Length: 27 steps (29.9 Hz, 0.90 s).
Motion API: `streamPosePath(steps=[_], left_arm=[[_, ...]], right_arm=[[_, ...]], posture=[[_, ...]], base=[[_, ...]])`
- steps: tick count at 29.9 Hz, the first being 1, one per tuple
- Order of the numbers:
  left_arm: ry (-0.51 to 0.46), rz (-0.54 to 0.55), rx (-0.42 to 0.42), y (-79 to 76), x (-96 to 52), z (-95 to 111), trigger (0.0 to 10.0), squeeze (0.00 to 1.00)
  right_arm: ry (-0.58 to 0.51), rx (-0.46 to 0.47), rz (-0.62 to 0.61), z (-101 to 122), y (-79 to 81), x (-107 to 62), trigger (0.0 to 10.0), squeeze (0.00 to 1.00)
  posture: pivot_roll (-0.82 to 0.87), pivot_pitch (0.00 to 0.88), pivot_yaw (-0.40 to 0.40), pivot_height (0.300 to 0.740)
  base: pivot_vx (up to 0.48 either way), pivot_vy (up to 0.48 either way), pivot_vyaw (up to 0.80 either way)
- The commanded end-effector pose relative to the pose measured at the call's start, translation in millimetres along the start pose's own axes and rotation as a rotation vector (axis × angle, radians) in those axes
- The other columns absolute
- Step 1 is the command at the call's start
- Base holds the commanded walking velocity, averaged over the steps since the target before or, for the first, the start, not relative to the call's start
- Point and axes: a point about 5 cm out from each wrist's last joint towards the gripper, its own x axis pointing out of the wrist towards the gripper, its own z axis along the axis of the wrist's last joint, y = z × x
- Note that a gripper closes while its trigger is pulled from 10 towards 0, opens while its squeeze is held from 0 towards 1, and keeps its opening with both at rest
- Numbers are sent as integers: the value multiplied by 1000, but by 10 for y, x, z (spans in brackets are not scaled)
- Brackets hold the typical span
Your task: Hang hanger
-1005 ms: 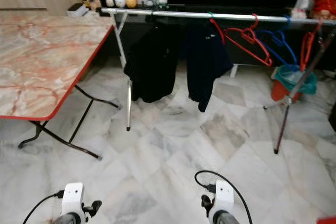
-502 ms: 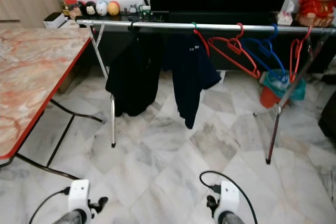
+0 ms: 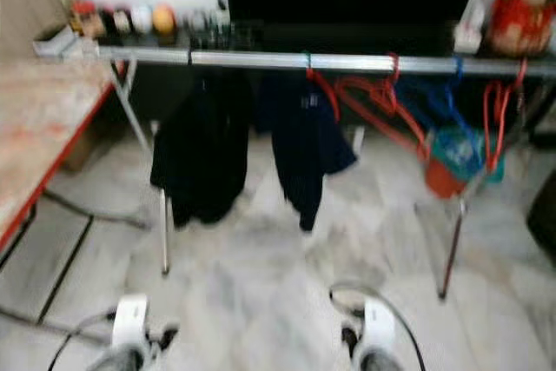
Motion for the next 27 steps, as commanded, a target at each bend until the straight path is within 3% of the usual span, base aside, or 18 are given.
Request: streamPosePath(steps=[1, 12, 27], left_arm=[[10, 29, -1, 105, -20, -32, 10000, 0], [14, 29, 2, 102, -20, -38, 10000, 0], [1, 30, 8, 89, -13, -13, 10000, 0]], right_arm=[[14, 9, 19, -46, 81, 5, 10000, 0], [22, 6, 17, -63, 66, -1, 10000, 0], [25, 4, 15, -75, 53, -5, 10000, 0]], posture=[[-62, 0, 3, 740], [-65, 0, 0, 740], [-69, 0, -8, 740]], base=[[405, 0, 0], [381, 0, 0], [0, 0, 0]])
